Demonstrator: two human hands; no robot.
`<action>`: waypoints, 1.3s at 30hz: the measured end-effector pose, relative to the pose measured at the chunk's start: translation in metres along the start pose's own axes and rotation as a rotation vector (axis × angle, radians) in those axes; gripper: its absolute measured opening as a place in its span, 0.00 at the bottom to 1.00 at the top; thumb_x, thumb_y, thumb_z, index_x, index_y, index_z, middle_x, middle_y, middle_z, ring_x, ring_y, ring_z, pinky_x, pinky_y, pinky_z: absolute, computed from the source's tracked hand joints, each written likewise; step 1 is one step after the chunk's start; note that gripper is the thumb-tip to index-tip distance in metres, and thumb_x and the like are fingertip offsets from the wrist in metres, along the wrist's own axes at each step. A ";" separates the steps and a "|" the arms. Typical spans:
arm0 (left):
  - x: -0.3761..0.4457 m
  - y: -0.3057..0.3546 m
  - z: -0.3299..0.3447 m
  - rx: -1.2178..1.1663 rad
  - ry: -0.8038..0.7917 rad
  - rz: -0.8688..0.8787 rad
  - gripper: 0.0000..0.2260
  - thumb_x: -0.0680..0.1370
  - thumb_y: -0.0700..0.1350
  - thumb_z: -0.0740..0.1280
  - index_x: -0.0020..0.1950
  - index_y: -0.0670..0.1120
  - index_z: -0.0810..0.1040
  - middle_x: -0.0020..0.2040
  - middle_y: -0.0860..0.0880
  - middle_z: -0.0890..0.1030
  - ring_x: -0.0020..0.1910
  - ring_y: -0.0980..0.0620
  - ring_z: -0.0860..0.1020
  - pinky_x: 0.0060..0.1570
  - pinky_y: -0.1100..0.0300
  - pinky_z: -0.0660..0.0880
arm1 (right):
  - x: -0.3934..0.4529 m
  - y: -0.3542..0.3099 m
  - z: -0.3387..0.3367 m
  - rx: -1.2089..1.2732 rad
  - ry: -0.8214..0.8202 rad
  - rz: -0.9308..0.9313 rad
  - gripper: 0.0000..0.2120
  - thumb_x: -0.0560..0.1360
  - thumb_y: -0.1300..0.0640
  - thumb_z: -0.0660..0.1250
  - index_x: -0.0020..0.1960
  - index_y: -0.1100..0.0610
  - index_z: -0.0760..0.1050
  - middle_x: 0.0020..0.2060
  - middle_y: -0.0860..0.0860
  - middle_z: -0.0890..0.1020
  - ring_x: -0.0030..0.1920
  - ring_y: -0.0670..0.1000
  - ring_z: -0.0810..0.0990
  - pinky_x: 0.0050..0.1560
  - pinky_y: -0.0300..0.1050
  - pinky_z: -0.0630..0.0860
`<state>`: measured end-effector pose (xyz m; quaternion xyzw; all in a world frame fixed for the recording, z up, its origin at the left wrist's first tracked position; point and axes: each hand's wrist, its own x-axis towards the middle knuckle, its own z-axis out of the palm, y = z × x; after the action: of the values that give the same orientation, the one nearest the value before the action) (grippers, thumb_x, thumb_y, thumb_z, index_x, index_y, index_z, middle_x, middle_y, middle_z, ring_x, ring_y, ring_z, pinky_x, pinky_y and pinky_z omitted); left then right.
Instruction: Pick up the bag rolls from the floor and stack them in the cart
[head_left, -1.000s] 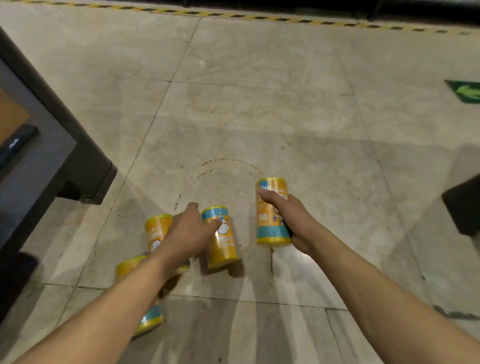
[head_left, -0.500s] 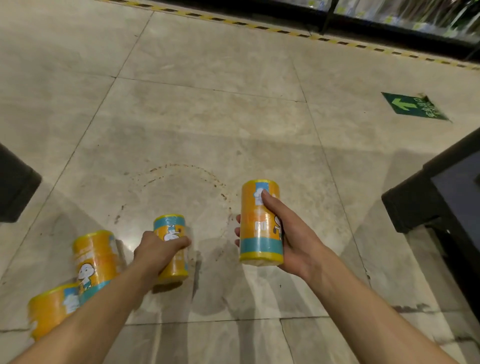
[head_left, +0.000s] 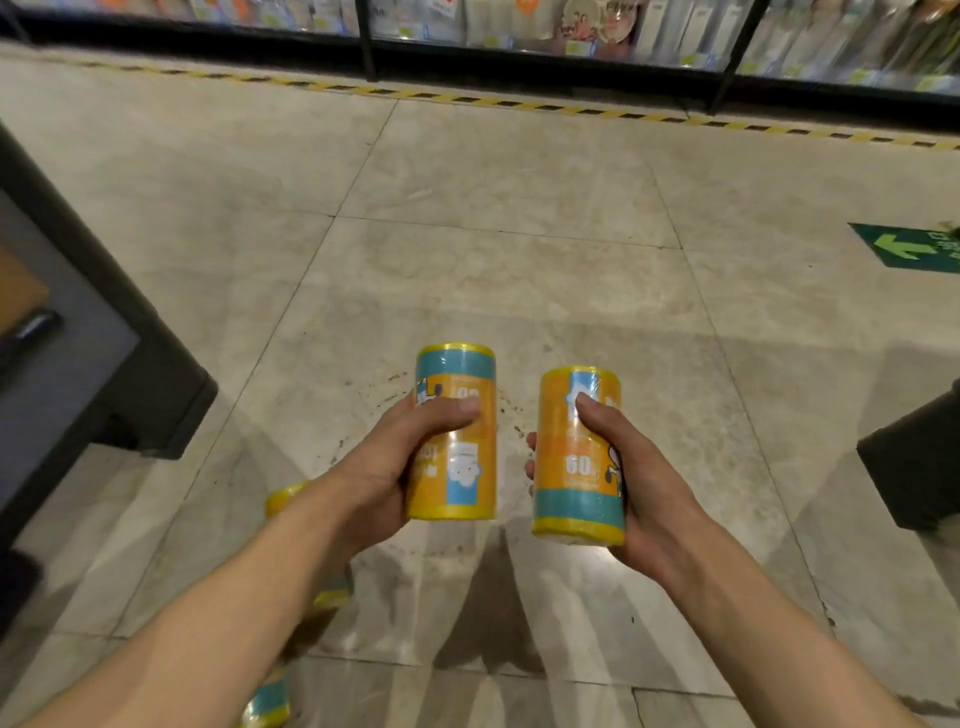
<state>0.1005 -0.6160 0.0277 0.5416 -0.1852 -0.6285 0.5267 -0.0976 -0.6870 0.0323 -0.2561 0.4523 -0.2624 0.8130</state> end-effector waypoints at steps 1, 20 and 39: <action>-0.008 0.010 0.003 -0.012 0.011 0.020 0.37 0.56 0.53 0.79 0.64 0.43 0.77 0.53 0.39 0.84 0.45 0.44 0.84 0.50 0.43 0.83 | -0.005 -0.006 0.008 -0.011 -0.014 -0.010 0.29 0.64 0.48 0.75 0.62 0.59 0.79 0.48 0.60 0.86 0.42 0.57 0.85 0.47 0.53 0.83; -0.336 0.447 0.172 0.132 0.166 0.305 0.31 0.60 0.52 0.81 0.60 0.49 0.77 0.53 0.42 0.85 0.50 0.40 0.85 0.48 0.43 0.83 | -0.372 -0.344 0.284 -0.210 -0.185 -0.219 0.35 0.50 0.46 0.82 0.55 0.56 0.81 0.47 0.58 0.87 0.41 0.56 0.87 0.42 0.51 0.85; -0.570 0.722 0.354 0.206 0.122 0.608 0.32 0.58 0.57 0.79 0.61 0.53 0.76 0.51 0.47 0.85 0.48 0.45 0.86 0.40 0.52 0.83 | -0.663 -0.589 0.416 -0.381 -0.166 -0.571 0.28 0.67 0.46 0.78 0.64 0.53 0.77 0.54 0.55 0.86 0.50 0.56 0.86 0.47 0.52 0.84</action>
<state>0.0430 -0.5156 1.0071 0.5486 -0.3691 -0.3867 0.6429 -0.1509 -0.6065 1.0071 -0.5397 0.3355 -0.3684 0.6786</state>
